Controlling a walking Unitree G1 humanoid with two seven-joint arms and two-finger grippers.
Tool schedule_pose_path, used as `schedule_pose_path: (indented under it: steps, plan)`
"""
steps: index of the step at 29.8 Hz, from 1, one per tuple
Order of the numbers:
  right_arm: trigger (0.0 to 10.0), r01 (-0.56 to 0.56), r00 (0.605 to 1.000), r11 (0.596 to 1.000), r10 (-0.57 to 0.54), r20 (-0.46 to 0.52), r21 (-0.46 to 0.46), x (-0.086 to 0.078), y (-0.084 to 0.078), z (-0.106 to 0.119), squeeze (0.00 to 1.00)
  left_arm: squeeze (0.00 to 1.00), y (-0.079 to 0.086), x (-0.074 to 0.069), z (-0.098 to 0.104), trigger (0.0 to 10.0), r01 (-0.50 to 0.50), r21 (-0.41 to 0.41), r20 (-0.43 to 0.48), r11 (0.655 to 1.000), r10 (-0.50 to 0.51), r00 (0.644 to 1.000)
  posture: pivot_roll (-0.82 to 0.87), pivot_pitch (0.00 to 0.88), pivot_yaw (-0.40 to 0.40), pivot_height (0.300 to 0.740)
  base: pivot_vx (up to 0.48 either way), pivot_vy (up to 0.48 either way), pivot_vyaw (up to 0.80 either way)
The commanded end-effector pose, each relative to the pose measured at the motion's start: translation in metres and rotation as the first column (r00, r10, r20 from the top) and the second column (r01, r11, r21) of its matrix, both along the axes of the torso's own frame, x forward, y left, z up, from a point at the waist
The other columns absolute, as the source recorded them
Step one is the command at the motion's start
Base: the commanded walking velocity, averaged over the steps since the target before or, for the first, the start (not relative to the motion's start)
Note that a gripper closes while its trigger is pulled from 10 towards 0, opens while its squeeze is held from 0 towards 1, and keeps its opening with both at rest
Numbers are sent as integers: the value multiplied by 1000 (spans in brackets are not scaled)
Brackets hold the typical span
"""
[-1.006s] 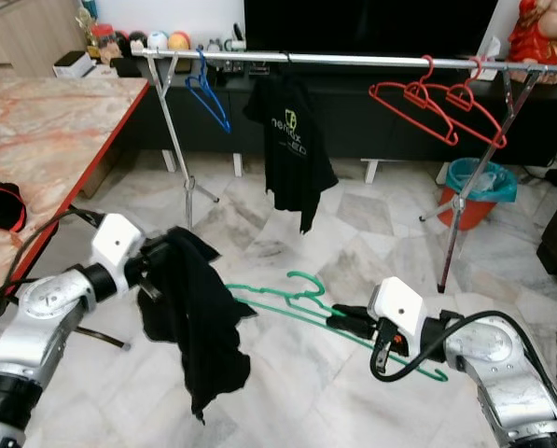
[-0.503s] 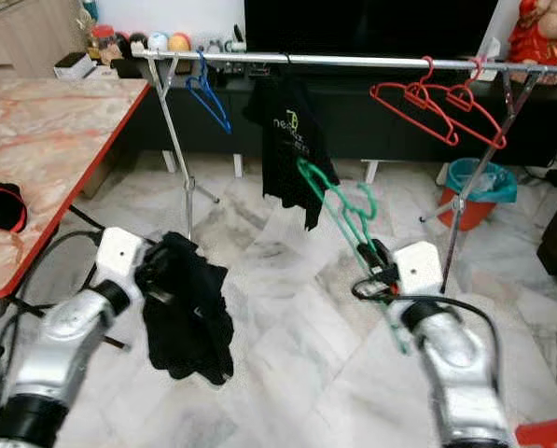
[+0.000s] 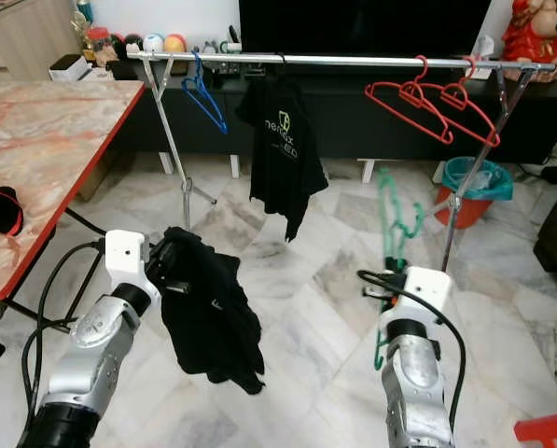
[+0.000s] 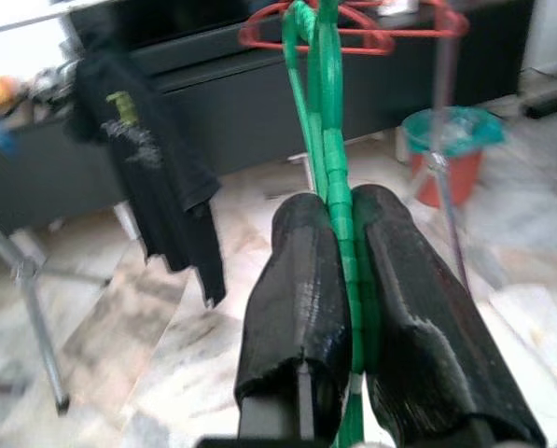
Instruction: Hang hanger
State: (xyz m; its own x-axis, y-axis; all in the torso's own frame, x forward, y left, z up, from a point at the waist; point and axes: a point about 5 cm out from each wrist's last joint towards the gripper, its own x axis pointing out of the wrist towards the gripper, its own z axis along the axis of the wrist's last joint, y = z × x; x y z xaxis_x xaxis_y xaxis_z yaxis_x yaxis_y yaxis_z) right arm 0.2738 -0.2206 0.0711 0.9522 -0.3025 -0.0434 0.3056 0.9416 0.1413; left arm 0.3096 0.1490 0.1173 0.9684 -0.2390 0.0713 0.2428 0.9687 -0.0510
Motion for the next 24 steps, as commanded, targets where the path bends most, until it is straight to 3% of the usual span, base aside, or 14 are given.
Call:
schedule_pose_path:
  steps: [1,5,18,24]
  plan:
    - [10000,4,1000,1000,-4,4,10,-2,4,-3,0,0,-3,0,2,10000,1,-2,19,1000,-1,1000,-8,0,21,740,0,0,0]
    - [10000,-37,999,999,37,-9,-34,-1,15,-7,0,0,-9,-4,-4,10000,32,-35,-1,999,-32,999,-15,0,37,740,103,0,0]
    - [10000,-39,999,999,39,-4,-29,-2,15,-9,0,0,-11,-1,-3,10000,30,-37,9,999,-30,1000,-21,0,37,740,392,0,0]
    - [10000,-100,995,993,102,23,-55,3,24,-4,0,0,-10,-2,-4,10000,25,-46,11,999,-24,1000,-26,0,41,740,390,0,0]
